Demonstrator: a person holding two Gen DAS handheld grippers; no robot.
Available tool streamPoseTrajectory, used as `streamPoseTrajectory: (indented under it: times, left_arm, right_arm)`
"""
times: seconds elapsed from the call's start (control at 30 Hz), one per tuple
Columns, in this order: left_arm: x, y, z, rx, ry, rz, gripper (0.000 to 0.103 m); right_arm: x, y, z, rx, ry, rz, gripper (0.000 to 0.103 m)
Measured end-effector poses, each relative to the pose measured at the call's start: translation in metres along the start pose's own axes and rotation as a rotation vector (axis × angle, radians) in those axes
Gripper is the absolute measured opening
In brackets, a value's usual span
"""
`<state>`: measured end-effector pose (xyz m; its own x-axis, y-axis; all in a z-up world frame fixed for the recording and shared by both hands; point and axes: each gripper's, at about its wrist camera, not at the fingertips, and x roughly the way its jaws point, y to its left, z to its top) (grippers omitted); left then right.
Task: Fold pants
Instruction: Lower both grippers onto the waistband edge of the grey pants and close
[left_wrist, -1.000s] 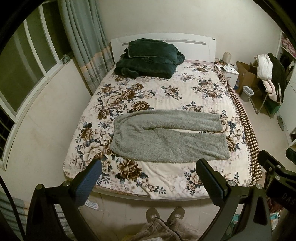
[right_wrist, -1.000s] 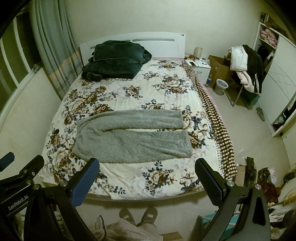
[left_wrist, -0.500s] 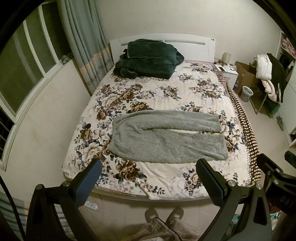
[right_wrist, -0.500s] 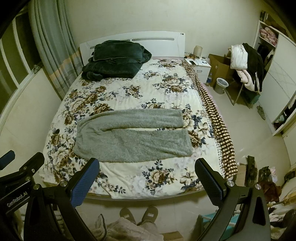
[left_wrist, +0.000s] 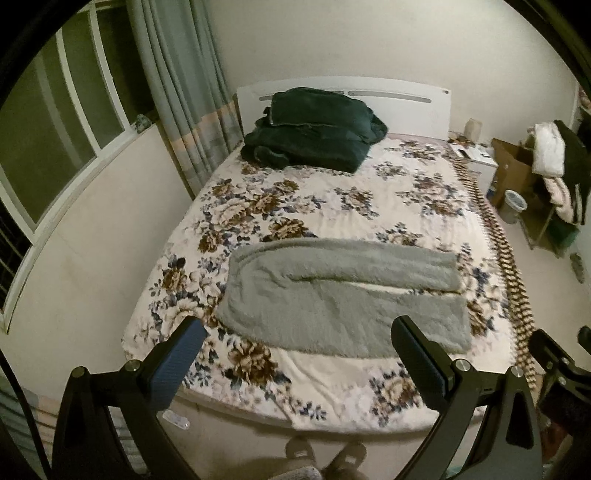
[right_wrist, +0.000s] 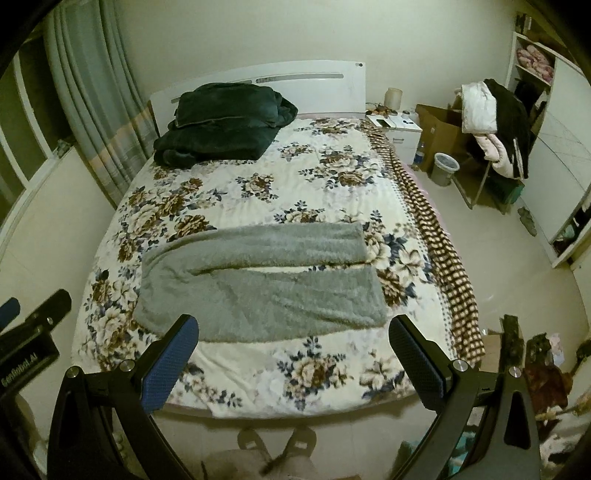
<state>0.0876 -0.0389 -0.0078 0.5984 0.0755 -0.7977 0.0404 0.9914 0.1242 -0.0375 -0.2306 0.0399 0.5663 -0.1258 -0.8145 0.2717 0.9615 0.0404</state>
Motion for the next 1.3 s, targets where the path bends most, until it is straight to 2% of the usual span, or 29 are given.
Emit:
streamPoseTrajectory:
  times: [0.07, 0.2, 0.4, 0.6, 0.77, 0.9, 1.03, 1.2, 1.3]
  left_arm:
    - [0.025, -0.004, 0.006, -0.004, 0.027, -0.003, 0.103]
    - [0.096, -0.013, 0.031, -0.005, 0.083, 0.009, 0.103]
    - [0.223, -0.029, 0.063, 0.065, 0.173, 0.01, 0.103]
    - [0.37, -0.059, 0.096, 0.192, 0.239, 0.033, 0.103]
    - [0.492, -0.102, 0.107, 0.318, 0.323, 0.026, 0.103]
    - [0.578, -0.135, 0.112, 0.414, 0.347, 0.024, 0.103]
    - [0.653, -0.157, 0.117, 0.441, 0.411, 0.005, 0.103]
    - [0.728, -0.184, 0.124, 0.534, 0.43, 0.002, 0.103]
    - [0.765, -0.2, 0.119, 0.618, 0.46, -0.023, 0.103]
  right_arm:
    - [0.049, -0.016, 0.002, 0.007, 0.026, 0.003, 0.103]
    - [0.121, -0.012, 0.028, 0.011, 0.07, -0.001, 0.103]
    - [0.267, -0.004, 0.072, 0.015, 0.155, -0.075, 0.103]
    - [0.446, 0.012, 0.117, -0.014, 0.256, -0.088, 0.103]
    - [0.609, 0.023, 0.146, -0.047, 0.355, -0.048, 0.103]
    - [0.723, 0.035, 0.16, -0.142, 0.425, -0.045, 0.103]
    - [0.831, 0.042, 0.17, -0.273, 0.494, -0.074, 0.103]
    - [0.909, 0.041, 0.165, -0.445, 0.547, -0.119, 0.103]
    - [0.947, 0.043, 0.162, -0.539, 0.611, -0.107, 0.099]
